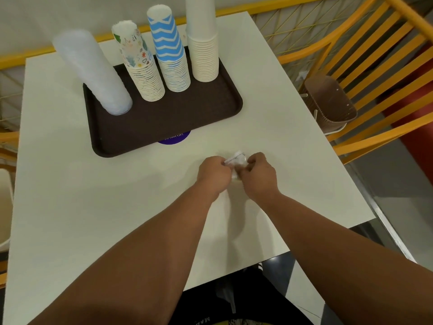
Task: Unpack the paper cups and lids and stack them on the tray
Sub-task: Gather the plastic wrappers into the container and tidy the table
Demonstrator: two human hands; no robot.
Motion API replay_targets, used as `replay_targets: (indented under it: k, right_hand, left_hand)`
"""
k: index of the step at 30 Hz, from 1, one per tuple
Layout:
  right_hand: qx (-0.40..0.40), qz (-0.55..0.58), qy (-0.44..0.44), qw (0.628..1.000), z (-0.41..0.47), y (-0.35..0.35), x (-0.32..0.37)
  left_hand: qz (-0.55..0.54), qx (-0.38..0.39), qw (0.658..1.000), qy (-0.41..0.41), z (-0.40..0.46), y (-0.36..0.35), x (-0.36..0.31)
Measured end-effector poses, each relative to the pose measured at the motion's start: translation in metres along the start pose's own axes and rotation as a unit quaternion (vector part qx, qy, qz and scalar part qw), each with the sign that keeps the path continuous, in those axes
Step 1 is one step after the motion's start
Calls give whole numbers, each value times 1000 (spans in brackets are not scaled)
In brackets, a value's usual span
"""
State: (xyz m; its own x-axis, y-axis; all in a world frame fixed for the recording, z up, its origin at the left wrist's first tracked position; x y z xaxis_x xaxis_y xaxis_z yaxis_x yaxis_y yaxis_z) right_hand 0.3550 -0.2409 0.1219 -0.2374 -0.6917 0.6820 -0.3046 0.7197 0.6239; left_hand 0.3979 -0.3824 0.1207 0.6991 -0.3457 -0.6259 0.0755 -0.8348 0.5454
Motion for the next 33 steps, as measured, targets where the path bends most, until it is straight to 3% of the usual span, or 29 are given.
replay_targets:
  k: [1, 3, 5, 11, 14, 16, 19, 21, 24, 28, 33]
  right_hand:
    - [8, 56, -19, 998, -1, 1, 0]
    - [103, 177, -67, 976, -7, -17, 8]
    - [191, 271, -90, 939, -20, -38, 28]
    - [82, 204, -21, 975, -37, -43, 83]
    - [78, 221, 28, 972, -57, -53, 116]
    - [133, 311, 12, 941, -77, -76, 134]
    - [231, 479, -66, 844, -111, -119, 155]
    - [238, 503, -72, 828, -126, -137, 165]
    - [185, 483, -49, 855, -131, -145, 173]
    - [170, 523, -80, 831, -131, -145, 183]
    - [231, 526, -90, 814, -136, -150, 198]
  left_hand:
    - [-51, 1, 999, -2, -4, 4, 1]
    - [-128, -4, 992, 1, -14, 12, 4]
    - [-112, -43, 992, -29, -22, 26, 0]
    - [-19, -210, 965, -154, -71, 96, -18]
    - [24, -254, 944, -210, -91, 128, -7]
    - [27, -265, 939, -217, -96, 151, 9]
    - [31, -291, 936, -194, -103, 187, 37]
    - [30, -272, 939, -206, -107, 202, 51]
    - [29, -245, 938, -242, -116, 214, 62]
    - [-194, -219, 947, -134, -115, 227, 104]
    - [-254, -105, 958, -84, -109, 222, 110]
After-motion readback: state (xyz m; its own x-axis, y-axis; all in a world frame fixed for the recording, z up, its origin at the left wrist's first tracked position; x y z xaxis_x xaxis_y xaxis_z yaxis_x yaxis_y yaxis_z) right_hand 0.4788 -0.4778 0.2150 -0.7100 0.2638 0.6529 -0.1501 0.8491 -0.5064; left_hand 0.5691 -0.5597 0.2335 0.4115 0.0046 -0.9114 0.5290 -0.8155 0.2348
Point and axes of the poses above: each hand's wrist, its own z-axis towards the middle knuckle, its own y-axis out of the back of the hand, x = y × z, the point moved 9 cm from there along z, towards the middle knuckle, and after that the axes turned 1 degree about -x, right-handed, at the moved point
